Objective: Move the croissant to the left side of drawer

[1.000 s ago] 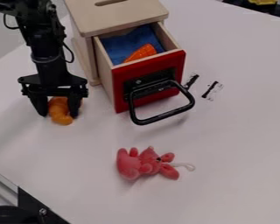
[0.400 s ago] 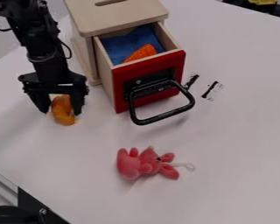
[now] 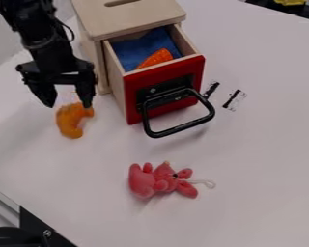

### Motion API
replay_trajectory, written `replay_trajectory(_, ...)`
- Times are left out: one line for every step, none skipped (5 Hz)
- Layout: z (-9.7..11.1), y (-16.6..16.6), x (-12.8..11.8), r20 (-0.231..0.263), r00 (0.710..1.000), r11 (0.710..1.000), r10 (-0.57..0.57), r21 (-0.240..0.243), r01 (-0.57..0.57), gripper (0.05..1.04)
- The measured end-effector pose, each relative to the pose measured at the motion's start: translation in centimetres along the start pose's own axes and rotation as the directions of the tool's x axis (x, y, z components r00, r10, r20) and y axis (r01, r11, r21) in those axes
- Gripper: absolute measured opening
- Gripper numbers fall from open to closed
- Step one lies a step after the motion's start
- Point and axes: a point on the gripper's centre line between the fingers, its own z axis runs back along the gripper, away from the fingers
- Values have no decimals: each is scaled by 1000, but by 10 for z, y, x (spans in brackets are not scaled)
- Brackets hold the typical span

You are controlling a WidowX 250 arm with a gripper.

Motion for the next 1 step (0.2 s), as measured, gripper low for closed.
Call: replay_trajectory(15,1,-4,-30,1000,1000,-1,18,1,1000)
